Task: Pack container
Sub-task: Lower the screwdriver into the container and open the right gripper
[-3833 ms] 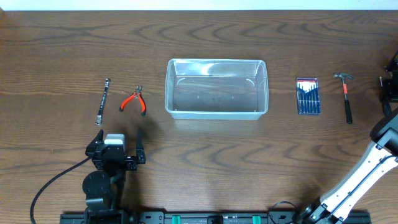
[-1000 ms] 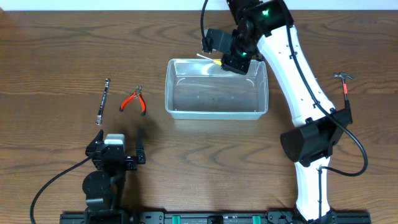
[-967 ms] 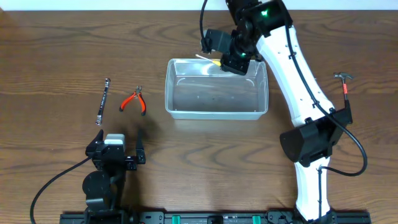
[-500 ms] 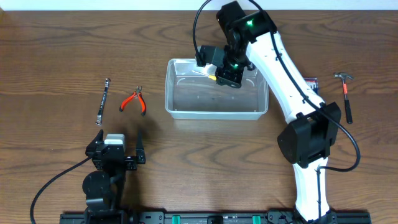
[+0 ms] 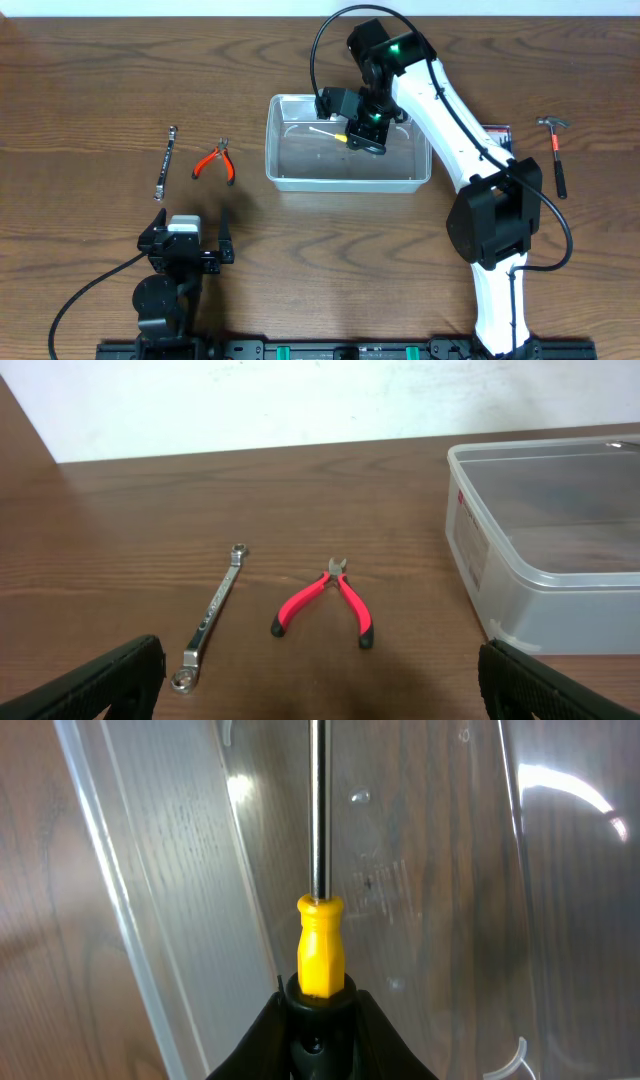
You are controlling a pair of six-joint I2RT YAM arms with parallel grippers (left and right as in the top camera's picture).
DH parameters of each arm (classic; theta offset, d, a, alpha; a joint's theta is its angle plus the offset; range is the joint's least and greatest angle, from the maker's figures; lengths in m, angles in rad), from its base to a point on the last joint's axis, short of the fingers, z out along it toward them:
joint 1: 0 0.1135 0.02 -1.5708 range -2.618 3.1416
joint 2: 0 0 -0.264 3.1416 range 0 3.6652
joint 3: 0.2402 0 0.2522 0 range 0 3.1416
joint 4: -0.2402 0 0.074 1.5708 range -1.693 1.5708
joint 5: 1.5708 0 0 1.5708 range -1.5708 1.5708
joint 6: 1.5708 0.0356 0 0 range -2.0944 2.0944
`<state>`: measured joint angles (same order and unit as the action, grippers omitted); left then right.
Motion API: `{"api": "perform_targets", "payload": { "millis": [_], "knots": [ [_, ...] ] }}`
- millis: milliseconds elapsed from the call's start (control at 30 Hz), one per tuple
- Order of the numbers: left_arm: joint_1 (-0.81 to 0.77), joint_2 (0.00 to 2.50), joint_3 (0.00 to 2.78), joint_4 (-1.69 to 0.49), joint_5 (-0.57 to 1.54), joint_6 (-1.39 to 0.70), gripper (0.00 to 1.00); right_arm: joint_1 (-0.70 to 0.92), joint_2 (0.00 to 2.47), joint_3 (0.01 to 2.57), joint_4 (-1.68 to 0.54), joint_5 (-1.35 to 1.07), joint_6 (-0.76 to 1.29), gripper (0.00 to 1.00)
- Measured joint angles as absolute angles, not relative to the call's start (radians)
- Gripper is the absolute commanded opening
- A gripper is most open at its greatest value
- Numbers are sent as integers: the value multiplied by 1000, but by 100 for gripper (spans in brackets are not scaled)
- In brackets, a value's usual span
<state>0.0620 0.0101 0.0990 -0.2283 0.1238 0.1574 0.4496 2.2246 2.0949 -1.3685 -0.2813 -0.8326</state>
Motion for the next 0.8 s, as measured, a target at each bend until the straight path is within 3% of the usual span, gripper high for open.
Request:
{"api": "perform_targets", "payload": {
  "millis": [800],
  "knots": [
    [62,10,99,-228,124,157,98,449,2232,1935,-1232,-284,-831,1]
  ]
}}
